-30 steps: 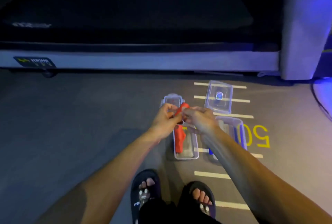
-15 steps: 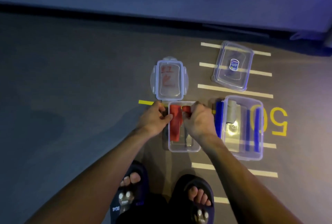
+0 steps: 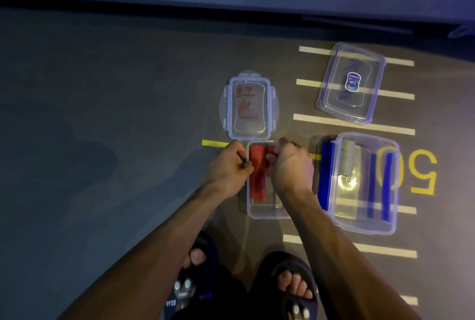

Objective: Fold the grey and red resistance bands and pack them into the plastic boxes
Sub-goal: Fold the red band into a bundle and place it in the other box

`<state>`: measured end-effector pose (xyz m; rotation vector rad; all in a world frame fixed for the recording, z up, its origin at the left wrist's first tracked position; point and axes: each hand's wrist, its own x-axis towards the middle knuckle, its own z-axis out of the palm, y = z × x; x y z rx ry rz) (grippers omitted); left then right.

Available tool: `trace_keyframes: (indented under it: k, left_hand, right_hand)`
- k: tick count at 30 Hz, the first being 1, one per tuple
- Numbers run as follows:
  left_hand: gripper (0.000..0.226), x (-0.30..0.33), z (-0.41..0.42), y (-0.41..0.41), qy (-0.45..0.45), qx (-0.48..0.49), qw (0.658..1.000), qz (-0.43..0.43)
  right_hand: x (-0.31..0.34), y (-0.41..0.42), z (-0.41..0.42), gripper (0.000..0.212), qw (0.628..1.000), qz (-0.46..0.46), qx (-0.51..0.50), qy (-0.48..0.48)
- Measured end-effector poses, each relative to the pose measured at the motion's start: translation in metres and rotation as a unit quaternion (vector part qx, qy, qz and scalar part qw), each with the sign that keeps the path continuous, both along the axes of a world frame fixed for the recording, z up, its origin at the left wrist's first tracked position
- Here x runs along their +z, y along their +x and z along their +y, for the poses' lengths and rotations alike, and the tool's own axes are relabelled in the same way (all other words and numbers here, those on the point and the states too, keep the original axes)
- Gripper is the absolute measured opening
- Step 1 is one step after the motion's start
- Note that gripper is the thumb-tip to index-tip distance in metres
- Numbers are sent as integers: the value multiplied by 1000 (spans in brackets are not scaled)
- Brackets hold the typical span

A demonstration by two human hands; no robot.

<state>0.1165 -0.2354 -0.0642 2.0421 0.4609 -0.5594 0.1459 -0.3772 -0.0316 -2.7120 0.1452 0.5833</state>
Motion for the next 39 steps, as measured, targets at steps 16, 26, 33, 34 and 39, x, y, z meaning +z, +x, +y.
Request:
trace_keyframes:
  k: [16, 26, 33, 34, 39]
  left_hand:
    - [23, 3, 3, -2, -7, -19, 1000, 14]
    - [10, 3, 31, 19, -50, 39, 996, 62]
    - [29, -10, 51, 73, -16, 148, 989, 22]
    - [32, -17, 54, 79, -37, 172, 984, 23]
    - [16, -5, 48, 96, -156, 261, 951, 53]
  right_hand:
    - [2, -13, -3, 20, 997, 57, 46, 0]
    - [19, 24, -14, 12, 990, 119, 44, -60]
    - [1, 99, -7, 13, 970, 30, -158, 185]
    - [-2, 104, -5, 11, 963, 49, -184, 193]
    - [-29, 117, 0, 14, 899, 104, -321, 280]
